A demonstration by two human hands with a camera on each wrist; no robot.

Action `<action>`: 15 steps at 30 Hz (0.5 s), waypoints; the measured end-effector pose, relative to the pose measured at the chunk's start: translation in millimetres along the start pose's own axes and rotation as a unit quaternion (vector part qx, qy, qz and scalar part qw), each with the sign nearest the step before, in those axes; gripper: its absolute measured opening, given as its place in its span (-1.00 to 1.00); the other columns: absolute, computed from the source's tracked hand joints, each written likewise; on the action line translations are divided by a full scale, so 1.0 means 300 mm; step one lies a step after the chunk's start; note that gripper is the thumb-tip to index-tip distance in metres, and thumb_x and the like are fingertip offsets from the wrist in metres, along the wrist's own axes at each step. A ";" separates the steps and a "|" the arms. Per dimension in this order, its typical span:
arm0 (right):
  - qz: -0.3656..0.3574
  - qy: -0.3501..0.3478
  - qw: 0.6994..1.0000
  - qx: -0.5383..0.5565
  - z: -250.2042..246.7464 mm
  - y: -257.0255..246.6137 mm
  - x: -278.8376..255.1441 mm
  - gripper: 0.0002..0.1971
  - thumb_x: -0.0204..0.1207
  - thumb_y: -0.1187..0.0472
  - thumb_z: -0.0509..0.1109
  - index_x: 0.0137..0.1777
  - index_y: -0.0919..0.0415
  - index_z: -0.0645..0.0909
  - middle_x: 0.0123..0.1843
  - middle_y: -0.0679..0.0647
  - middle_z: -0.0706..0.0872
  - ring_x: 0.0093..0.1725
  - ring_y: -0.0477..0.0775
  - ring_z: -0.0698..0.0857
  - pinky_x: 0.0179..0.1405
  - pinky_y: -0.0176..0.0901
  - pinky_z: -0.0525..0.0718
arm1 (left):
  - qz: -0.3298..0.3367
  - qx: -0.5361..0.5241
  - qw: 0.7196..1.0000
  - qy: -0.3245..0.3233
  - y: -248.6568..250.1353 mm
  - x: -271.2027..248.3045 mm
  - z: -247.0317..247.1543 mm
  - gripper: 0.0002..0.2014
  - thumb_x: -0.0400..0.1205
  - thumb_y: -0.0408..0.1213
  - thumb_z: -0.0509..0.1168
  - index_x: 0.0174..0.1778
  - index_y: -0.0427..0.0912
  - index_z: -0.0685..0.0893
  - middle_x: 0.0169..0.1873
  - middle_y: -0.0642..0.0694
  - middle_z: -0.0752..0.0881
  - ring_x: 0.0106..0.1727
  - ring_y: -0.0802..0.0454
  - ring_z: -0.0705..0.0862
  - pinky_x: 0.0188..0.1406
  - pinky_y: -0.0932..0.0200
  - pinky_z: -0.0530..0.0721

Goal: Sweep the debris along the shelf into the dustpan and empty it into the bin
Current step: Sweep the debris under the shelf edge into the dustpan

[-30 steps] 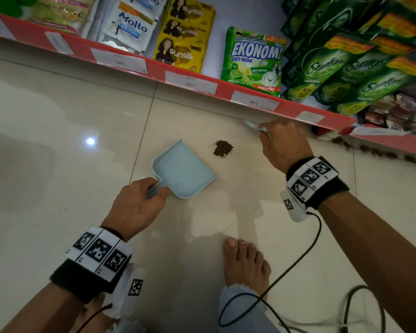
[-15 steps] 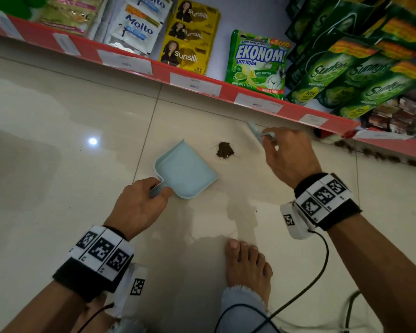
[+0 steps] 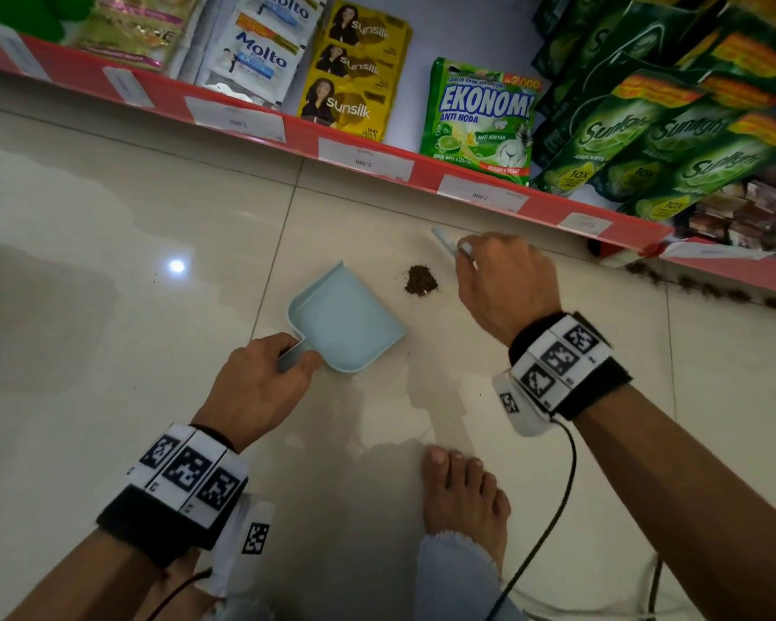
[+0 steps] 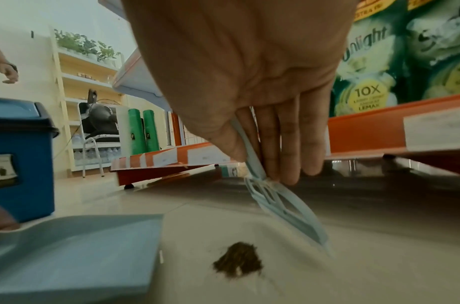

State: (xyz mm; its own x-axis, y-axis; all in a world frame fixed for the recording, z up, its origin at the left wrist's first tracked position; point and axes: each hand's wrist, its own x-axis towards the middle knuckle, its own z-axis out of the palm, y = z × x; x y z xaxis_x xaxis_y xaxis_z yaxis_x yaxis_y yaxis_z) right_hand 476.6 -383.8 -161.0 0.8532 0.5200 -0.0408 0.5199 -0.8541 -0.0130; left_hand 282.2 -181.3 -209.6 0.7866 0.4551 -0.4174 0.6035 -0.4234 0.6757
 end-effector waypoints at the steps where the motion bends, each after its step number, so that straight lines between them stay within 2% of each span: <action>1: 0.003 0.007 1.000 -0.005 -0.007 0.006 0.025 -0.76 0.70 0.13 0.17 -0.06 0.16 0.64 -0.24 0.06 0.62 -0.34 0.16 0.50 -0.33 -0.08 0.41 | 0.002 -0.010 1.000 -0.010 0.019 0.003 0.035 -0.62 0.60 -0.01 0.30 -0.46 -0.13 0.46 -0.57 0.01 0.50 -0.49 0.04 0.47 -0.47 0.16 0.38; 2: -0.002 0.004 1.000 0.001 -0.010 0.012 0.051 -0.77 0.70 0.14 0.19 0.04 0.14 0.69 -0.16 0.10 0.70 -0.28 0.22 0.58 -0.30 -0.05 0.50 | 0.003 0.006 1.000 -0.009 0.006 0.006 0.036 -0.62 0.60 -0.01 0.30 -0.43 -0.19 0.49 -0.56 -0.02 0.52 -0.48 0.02 0.47 -0.46 0.16 0.39; 4: -0.039 -0.033 0.998 0.024 0.002 0.022 0.093 -0.72 0.69 0.17 0.21 0.25 0.05 0.71 0.08 0.12 0.79 -0.02 0.28 0.72 -0.09 0.04 0.68 | -0.004 0.018 1.000 -0.015 0.008 0.001 0.051 -0.61 0.60 0.00 0.29 -0.37 -0.26 0.54 -0.55 -0.04 0.54 -0.48 0.02 0.49 -0.46 0.16 0.40; 6: -0.101 -0.078 0.991 0.028 0.024 0.030 0.110 -0.68 0.69 0.19 0.22 0.33 0.02 0.69 0.25 0.07 0.76 0.16 0.23 0.71 0.07 0.06 0.70 | -0.003 0.001 1.000 -0.007 -0.003 0.007 0.042 -0.61 0.60 0.00 0.29 -0.35 -0.28 0.55 -0.55 -0.03 0.54 -0.47 0.02 0.49 -0.46 0.16 0.40; 10: -0.186 -0.104 0.976 0.050 0.044 0.083 0.069 -0.66 0.66 0.24 0.26 0.36 0.01 0.69 0.37 0.01 0.72 0.30 0.20 0.67 0.11 0.11 0.70 | -0.002 -0.002 1.000 -0.012 -0.006 -0.001 0.041 -0.62 0.60 -0.01 0.30 -0.38 -0.25 0.53 -0.56 -0.02 0.53 -0.48 0.02 0.49 -0.44 0.15 0.43; 12: -0.207 -0.119 0.969 0.055 0.040 0.132 0.042 -0.66 0.65 0.22 0.31 0.38 -0.02 0.68 0.37 0.03 0.72 0.31 0.21 0.67 0.08 0.19 0.71 | -0.009 -0.006 1.000 -0.006 -0.013 0.001 0.035 -0.61 0.59 -0.02 0.31 -0.36 -0.29 0.54 -0.56 -0.02 0.52 -0.49 0.04 0.48 -0.45 0.16 0.42; 15: -0.224 -0.133 0.964 0.049 0.024 0.202 0.025 -0.65 0.66 0.18 0.34 0.40 -0.08 0.65 0.37 0.01 0.72 0.36 0.17 0.64 0.11 0.18 0.70 | -0.007 -0.006 1.000 -0.006 -0.018 0.004 0.038 -0.61 0.59 -0.01 0.31 -0.38 -0.27 0.52 -0.57 0.00 0.50 -0.50 0.05 0.46 -0.46 0.17 0.41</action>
State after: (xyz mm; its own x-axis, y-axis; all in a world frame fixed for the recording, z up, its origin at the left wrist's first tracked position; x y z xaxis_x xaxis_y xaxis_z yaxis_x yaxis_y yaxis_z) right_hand 514.1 -431.7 -169.3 0.4973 0.8265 -0.2637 0.8160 -0.5489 -0.1815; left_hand 281.5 -187.4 -220.7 0.7793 0.4515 -0.4345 0.6133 -0.4076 0.6765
